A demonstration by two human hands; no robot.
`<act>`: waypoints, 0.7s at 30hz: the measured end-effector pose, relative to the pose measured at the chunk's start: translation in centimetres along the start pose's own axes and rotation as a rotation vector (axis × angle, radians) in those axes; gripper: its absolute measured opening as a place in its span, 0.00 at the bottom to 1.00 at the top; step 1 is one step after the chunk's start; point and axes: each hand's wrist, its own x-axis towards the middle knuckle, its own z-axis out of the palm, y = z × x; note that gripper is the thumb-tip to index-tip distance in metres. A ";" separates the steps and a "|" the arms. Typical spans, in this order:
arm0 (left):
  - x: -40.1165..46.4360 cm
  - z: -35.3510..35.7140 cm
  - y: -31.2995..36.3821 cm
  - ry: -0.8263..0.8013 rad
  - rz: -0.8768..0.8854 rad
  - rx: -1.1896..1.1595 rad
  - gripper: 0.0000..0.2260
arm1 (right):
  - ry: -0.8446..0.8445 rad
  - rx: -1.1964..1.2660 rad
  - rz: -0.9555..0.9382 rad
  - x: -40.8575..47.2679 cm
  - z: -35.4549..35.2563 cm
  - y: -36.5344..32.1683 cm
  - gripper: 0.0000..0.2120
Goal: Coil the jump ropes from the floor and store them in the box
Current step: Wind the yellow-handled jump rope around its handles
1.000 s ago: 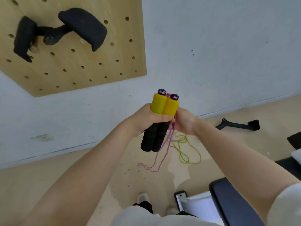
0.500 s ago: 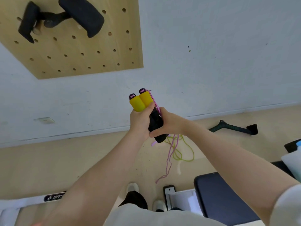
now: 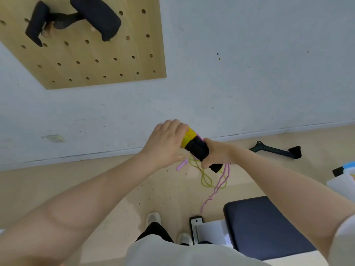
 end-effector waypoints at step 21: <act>1.6 2.4 1.4 -0.459 0.063 0.512 0.23 | 0.112 -0.563 -0.079 -0.4 -2.8 -4.3 0.22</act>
